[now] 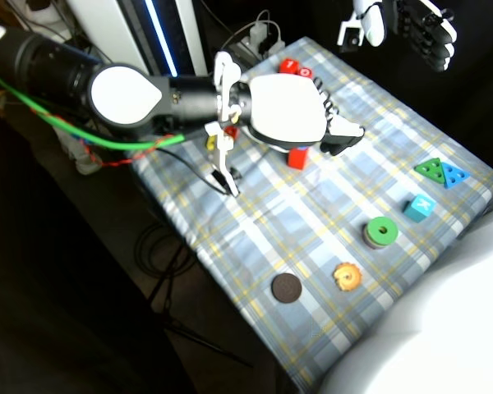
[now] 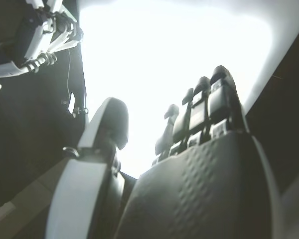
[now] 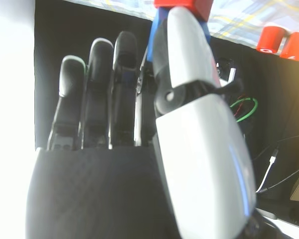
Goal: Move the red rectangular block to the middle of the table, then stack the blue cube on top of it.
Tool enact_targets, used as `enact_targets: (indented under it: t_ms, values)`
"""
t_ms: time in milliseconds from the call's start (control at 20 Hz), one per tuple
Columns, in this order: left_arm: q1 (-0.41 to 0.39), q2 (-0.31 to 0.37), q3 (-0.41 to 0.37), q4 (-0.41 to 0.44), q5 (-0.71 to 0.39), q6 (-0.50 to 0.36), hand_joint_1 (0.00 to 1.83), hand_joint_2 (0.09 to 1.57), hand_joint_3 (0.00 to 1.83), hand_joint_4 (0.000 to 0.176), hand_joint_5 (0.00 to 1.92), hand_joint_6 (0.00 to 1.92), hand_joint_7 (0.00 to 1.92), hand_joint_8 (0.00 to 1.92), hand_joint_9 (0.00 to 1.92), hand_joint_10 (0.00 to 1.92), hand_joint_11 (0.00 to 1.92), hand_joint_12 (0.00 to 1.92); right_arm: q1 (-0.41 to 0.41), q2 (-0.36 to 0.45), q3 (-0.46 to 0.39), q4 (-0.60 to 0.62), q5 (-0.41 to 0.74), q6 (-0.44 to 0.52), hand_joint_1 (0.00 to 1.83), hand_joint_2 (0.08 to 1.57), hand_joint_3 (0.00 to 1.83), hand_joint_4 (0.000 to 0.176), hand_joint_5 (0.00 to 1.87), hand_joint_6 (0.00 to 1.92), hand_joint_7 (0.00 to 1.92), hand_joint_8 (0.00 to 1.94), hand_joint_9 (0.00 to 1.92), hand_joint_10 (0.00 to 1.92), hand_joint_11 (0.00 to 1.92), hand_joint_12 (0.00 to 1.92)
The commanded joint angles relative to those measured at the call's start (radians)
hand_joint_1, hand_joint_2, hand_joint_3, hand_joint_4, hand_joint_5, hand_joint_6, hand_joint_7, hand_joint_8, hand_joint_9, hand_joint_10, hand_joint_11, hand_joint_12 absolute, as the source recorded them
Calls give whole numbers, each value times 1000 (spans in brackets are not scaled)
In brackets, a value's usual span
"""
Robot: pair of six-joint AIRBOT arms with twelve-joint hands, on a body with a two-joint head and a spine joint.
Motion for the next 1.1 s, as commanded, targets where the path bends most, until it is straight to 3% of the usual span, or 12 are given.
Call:
enact_targets:
  t_ms: [0,250,350,400,500,650,750,800,850,900,1000,1050]
  values:
    - [-5,-4,3,29,-126,-12,780,1464,1,103,0,0,0,0,0,0,0,0,4,-1,2,31,51,1,1201,1176,0,0,934,984,805,1382,412,1483,99,1921]
    - [-5,-4,3,29,-126,-12,771,1464,0,115,0,0,0,0,0,0,0,0,0,-1,2,28,48,1,1164,1211,2,13,784,1230,811,1334,444,1446,159,1921]
    - [-5,-4,3,29,-126,-12,807,1461,0,104,0,0,0,0,0,0,0,0,0,-1,2,28,47,1,1152,1231,1,15,717,1332,800,1333,430,1403,98,1921]
    - [-5,-4,3,29,-126,-12,807,1466,2,80,0,0,0,0,0,0,0,0,0,-1,1,26,46,2,1150,1234,1,15,709,1339,795,1341,421,1388,81,1921]
    - [-5,-4,3,29,-126,-12,785,1465,2,117,0,0,0,0,0,0,0,0,0,-1,1,19,46,8,1150,1235,0,13,707,1340,796,1344,425,1390,86,1921]
    - [-5,-4,3,29,-126,-12,834,1464,0,90,0,0,0,0,0,0,0,0,-1,-1,1,6,44,20,1148,1239,0,14,697,1361,790,1344,403,1391,60,1921]
    - [-5,-4,3,29,-126,-12,809,1466,1,92,0,0,0,0,0,0,0,0,-1,-1,1,2,43,25,1149,1240,0,14,697,1359,788,1350,395,1388,48,1921]
    - [-5,-4,3,29,-126,-12,853,1460,0,69,0,0,0,0,0,0,0,0,-1,-1,1,0,42,26,1146,1243,1,14,686,1379,783,1353,385,1383,39,1921]
    - [-5,-4,3,29,-126,-12,853,1460,0,69,0,0,0,0,0,0,0,0,-1,-1,1,-1,42,27,1146,1243,1,14,686,1379,783,1353,385,1383,39,1921]
    - [-5,-4,3,29,-126,-12,829,1462,0,89,0,0,0,0,0,0,0,0,-1,-1,1,-4,41,30,1141,1249,1,18,675,1405,773,1359,362,1354,4,1921]
    - [-5,-4,3,29,-126,-12,825,1460,0,95,0,0,0,0,0,0,0,0,-1,-1,-1,-10,40,34,1142,1250,1,17,672,1409,773,1358,361,1349,0,1921]
    - [-5,-4,3,29,-126,-12,824,1462,0,92,0,0,0,0,0,0,0,0,-1,-1,-2,-15,39,37,1252,1118,0,0,578,774,637,925,366,1272,0,1921]
